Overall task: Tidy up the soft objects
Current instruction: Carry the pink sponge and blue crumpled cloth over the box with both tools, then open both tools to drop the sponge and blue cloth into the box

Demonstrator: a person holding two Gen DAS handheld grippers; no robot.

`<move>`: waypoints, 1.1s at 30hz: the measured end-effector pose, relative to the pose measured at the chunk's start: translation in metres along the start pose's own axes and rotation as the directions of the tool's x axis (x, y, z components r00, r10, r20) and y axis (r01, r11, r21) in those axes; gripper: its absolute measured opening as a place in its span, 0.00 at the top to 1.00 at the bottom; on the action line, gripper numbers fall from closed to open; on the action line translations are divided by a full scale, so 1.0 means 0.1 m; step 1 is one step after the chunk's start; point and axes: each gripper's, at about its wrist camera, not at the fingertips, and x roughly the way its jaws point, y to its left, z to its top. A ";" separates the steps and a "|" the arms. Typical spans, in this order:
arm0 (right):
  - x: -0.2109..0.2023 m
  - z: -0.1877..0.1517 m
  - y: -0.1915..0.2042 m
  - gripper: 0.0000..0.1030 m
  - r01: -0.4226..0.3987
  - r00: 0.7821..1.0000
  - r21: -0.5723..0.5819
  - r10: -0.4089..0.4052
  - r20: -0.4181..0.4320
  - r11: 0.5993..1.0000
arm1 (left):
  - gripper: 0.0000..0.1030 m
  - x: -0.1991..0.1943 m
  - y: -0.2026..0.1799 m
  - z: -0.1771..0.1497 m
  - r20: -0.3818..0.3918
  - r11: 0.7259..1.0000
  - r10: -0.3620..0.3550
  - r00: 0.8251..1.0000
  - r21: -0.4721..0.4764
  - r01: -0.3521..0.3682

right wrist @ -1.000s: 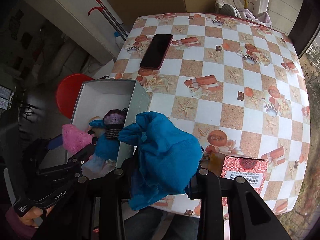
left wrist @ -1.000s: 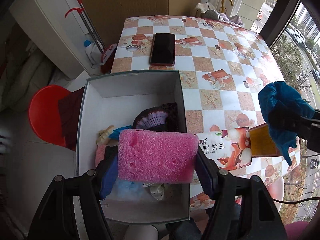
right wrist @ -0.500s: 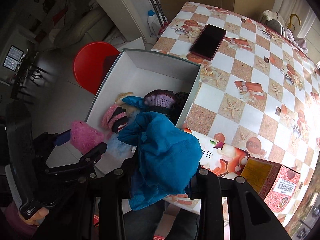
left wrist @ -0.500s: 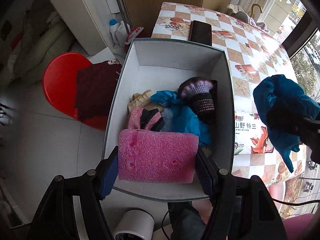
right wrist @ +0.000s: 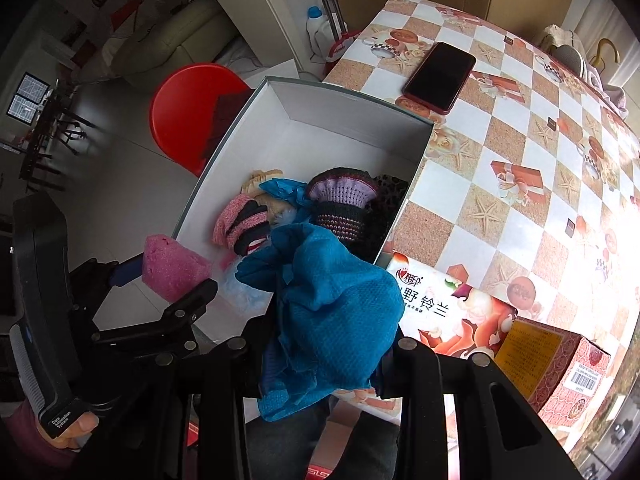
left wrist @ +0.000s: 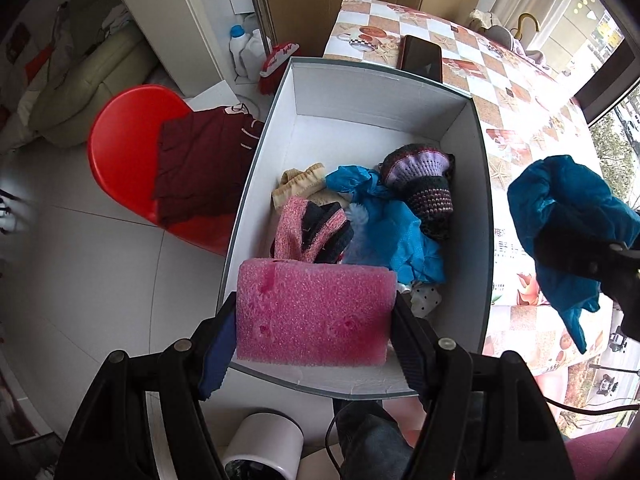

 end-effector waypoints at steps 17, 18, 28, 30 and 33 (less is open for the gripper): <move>0.10 0.67 0.00 0.65 0.040 0.999 -0.019 -0.040 0.019 0.999 | 0.29 0.09 -0.01 0.49 0.027 1.000 0.000 1.000 -0.014 0.001; 0.11 0.70 -0.01 0.65 0.043 0.999 -0.018 -0.043 0.021 0.999 | 0.29 0.11 -0.01 0.52 0.025 1.000 -0.003 1.000 -0.018 0.003; 0.18 0.85 -0.08 0.65 0.065 0.998 -0.012 -0.065 0.020 0.998 | 0.29 0.21 -0.06 0.66 0.006 0.999 -0.004 1.000 -0.041 0.004; 0.18 0.87 -0.10 0.65 0.066 0.998 -0.008 -0.066 0.021 0.998 | 0.29 0.22 -0.07 0.67 0.004 0.999 -0.004 1.000 -0.043 0.004; 0.19 0.88 -0.11 0.65 0.070 0.997 -0.007 -0.069 0.022 0.998 | 0.29 0.23 -0.08 0.68 0.001 0.999 -0.002 1.000 -0.040 0.002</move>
